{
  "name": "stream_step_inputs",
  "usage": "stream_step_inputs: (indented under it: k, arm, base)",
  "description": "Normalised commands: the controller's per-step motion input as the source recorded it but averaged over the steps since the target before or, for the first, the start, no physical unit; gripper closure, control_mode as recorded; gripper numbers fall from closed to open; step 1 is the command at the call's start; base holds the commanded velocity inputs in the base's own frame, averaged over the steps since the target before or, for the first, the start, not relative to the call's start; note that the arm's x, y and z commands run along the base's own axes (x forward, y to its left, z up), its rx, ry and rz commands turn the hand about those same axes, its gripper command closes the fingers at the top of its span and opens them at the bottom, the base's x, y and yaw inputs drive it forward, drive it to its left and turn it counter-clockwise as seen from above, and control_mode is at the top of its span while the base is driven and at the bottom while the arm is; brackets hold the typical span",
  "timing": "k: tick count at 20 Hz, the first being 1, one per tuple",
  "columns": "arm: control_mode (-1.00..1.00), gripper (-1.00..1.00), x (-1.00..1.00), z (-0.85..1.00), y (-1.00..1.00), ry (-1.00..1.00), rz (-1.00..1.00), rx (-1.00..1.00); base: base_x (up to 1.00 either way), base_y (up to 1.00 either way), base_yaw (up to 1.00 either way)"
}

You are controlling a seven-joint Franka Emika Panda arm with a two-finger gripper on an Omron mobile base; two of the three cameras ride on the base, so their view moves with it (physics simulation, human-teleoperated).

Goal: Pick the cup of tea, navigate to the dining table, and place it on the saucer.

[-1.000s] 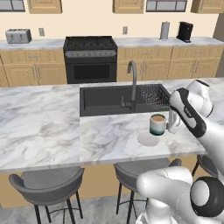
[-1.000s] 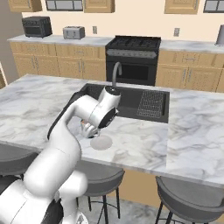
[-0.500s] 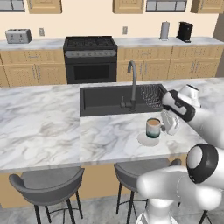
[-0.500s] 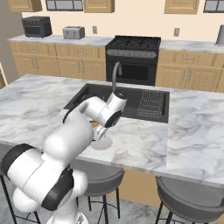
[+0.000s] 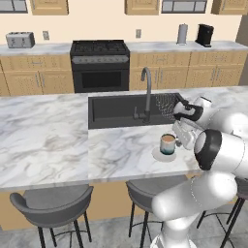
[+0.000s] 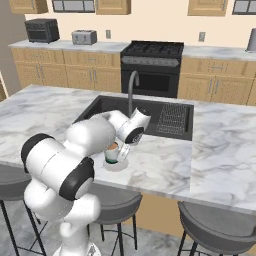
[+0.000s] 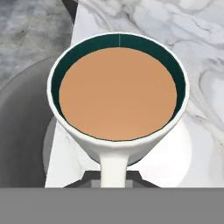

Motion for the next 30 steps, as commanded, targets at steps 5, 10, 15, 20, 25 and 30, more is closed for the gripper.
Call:
stream_step_inputs:
  k: [5, 10, 15, 20, 25, 30]
  arm:
    - [-1.0, 1.0, 0.35, -0.32, 0.0, 0.01, 0.09, 0.0]
    - [-1.0, 1.0, 0.18, -0.29, 0.0, 0.0, 0.08, 0.0]
    - [-1.0, 1.0, 0.03, -0.24, 0.0, 0.0, 0.08, 0.0]
    - [-1.0, 1.0, 0.06, -0.21, 0.0, 0.0, 0.07, 0.0]
    - [-1.0, 1.0, 0.12, -0.19, 0.0, 0.0, 0.05, 0.0]
    - [-1.0, -1.0, 0.05, -0.17, 0.0, 0.0, 0.04, 0.0]
  base:
    - [0.0, 0.0, 0.0]
    - [0.0, 0.0, 0.0]
    - [0.0, 0.0, 0.0]
    - [0.0, 0.0, 0.0]
    - [0.0, 0.0, 0.0]
    - [0.0, 0.0, 0.0]
